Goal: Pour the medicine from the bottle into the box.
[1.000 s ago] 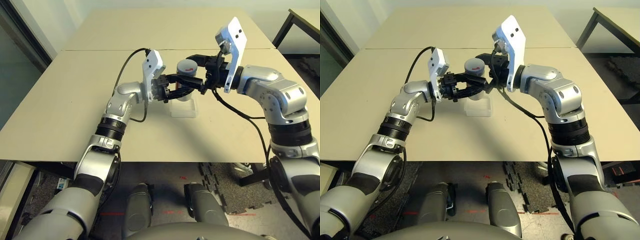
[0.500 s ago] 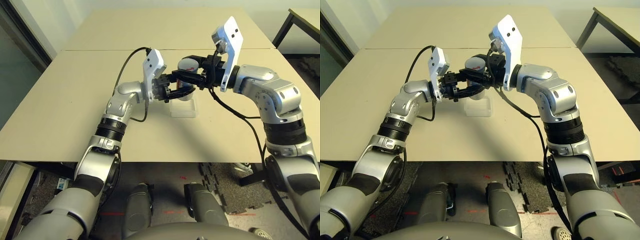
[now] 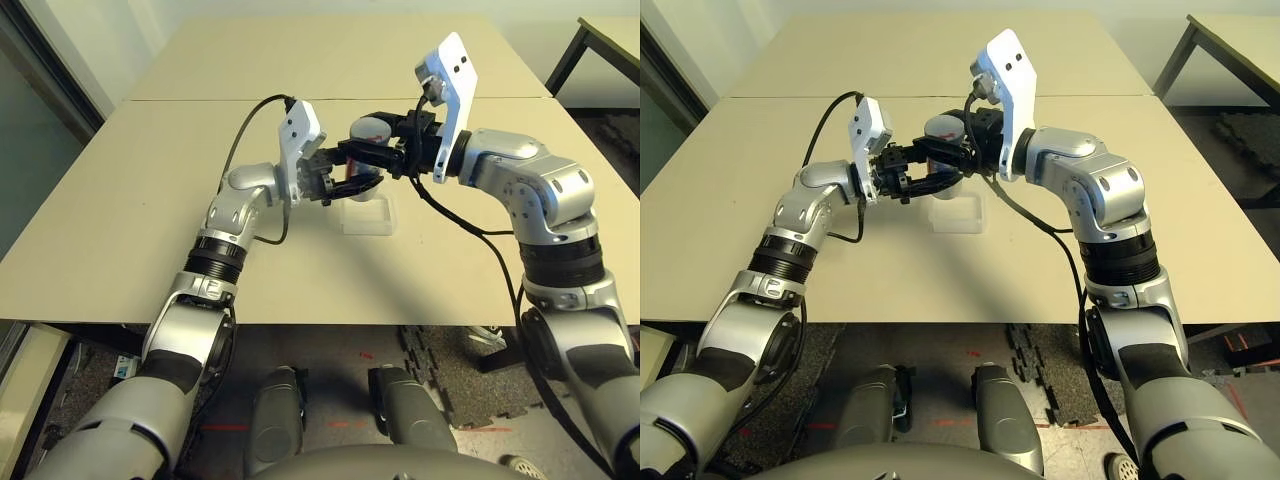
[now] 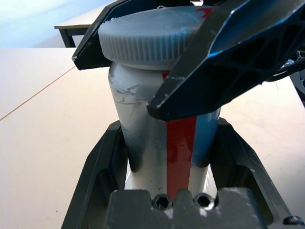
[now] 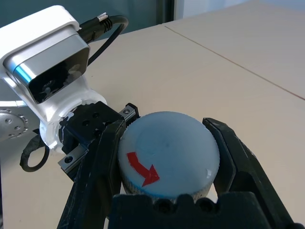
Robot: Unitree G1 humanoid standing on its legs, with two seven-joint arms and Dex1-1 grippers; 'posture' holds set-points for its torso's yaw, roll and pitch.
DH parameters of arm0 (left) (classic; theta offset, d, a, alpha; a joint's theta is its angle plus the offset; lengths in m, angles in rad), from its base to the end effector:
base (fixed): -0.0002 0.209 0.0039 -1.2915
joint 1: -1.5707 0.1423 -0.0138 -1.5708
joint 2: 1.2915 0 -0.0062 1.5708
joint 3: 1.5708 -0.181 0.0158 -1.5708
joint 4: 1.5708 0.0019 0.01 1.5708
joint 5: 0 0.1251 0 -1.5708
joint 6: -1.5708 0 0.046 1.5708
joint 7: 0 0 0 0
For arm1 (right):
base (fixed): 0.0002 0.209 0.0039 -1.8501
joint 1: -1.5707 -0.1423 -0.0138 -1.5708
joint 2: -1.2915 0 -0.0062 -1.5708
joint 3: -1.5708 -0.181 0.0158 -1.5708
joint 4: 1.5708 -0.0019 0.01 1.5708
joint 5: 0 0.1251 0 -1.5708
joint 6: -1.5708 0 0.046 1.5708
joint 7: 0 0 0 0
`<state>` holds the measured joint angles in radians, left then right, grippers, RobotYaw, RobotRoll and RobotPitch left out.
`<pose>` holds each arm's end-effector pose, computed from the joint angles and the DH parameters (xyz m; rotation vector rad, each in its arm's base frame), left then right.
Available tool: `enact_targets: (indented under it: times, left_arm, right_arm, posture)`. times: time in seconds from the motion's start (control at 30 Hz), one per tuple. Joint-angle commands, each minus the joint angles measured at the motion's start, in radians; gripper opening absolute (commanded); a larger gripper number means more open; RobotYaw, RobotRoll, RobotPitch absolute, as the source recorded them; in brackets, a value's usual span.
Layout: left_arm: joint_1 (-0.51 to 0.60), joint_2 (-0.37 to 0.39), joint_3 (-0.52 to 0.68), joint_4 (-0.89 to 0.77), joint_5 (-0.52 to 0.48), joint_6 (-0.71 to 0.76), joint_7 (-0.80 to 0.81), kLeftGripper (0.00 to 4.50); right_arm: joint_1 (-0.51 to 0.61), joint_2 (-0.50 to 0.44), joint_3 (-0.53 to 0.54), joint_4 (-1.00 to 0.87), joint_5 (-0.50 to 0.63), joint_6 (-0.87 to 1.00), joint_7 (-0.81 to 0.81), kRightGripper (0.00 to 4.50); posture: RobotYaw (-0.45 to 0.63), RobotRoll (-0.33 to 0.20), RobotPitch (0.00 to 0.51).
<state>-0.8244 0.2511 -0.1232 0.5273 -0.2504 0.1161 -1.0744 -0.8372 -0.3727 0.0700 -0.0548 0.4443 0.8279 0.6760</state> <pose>0.3243 0.1409 0.1603 0.1645 -0.0790 -1.2546 0.2886 -0.1447 0.2254 -0.0982 0.0355 0.9946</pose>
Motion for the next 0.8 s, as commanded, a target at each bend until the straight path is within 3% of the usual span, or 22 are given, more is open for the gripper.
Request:
enact_targets:
  times: [0.03,0.4,0.8]
  left_arm:
    - [0.040,0.002,-0.056,0.076,0.070,0.006,0.004,2.64]
    - [0.027,-0.020,-0.033,0.130,0.074,-0.024,0.032,2.64]
    - [-0.014,-0.052,0.047,0.082,0.028,-0.046,0.084,2.64]
  right_arm:
    - [-0.067,0.019,-0.053,-0.040,0.040,-0.023,-0.005,2.73]
    - [-0.094,0.046,-0.064,-0.027,0.044,-0.051,-0.025,2.66]
    - [-0.074,0.044,-0.056,0.088,-0.032,-0.168,-0.043,2.66]
  posture:
    - [-0.23,0.000,0.087]
    - [-0.23,0.000,0.076]
    - [-0.20,0.000,0.074]
